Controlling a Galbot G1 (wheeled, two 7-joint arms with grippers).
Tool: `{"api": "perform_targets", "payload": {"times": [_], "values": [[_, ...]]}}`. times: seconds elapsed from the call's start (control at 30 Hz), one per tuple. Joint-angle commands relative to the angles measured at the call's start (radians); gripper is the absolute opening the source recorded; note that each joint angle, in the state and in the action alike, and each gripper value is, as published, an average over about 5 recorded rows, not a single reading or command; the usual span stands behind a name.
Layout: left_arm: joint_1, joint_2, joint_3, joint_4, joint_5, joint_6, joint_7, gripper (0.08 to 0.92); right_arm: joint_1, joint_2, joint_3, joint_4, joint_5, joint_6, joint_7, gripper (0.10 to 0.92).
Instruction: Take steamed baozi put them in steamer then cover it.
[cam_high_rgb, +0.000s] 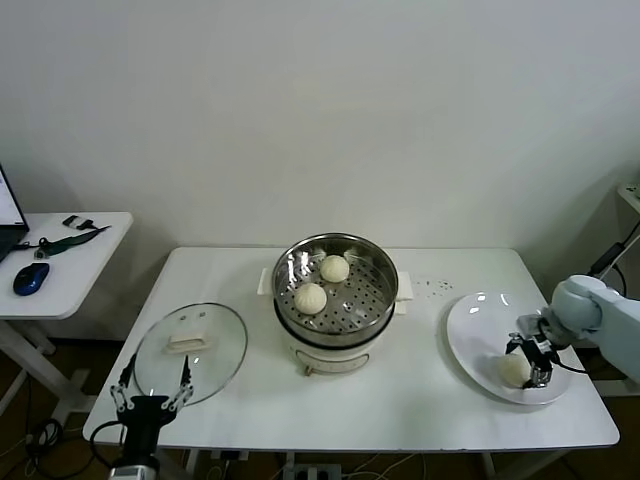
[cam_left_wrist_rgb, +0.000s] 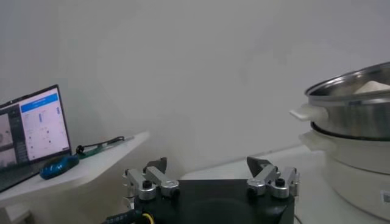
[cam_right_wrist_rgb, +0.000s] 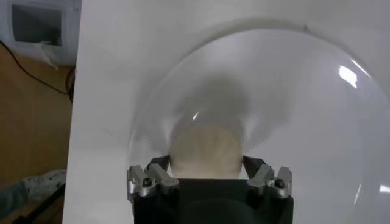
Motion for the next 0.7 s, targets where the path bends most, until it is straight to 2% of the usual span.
{"api": "perform_targets", "payload": {"times": [0.03,0.2,0.37,0.53,0.7], "values": [[0.004,-0.003,0.001,0.001,0.004,-0.003,0.000,0.823,0.025,0.011,-0.019,-0.013,-0.012,0.018,-0.007,0.722],[0.008,-0.003,0.001,0.002,0.004,-0.005,0.001,0.823,0.101,0.014,-0.059,-0.021,-0.008,0.076,-0.022,0.713],[0.012,-0.001,0.004,0.000,0.009,-0.004,0.002,0.823,0.301,0.053,-0.130,-0.030,-0.052,0.245,-0.076,0.712],[0.017,-0.004,0.014,-0.004,0.019,-0.004,0.003,0.823,0.600,0.169,-0.315,-0.043,-0.104,0.454,-0.096,0.716],[0.030,-0.006,0.015,-0.007,0.019,-0.006,0.002,0.823,0.801,0.302,-0.440,-0.030,-0.095,0.593,-0.086,0.721]]}}
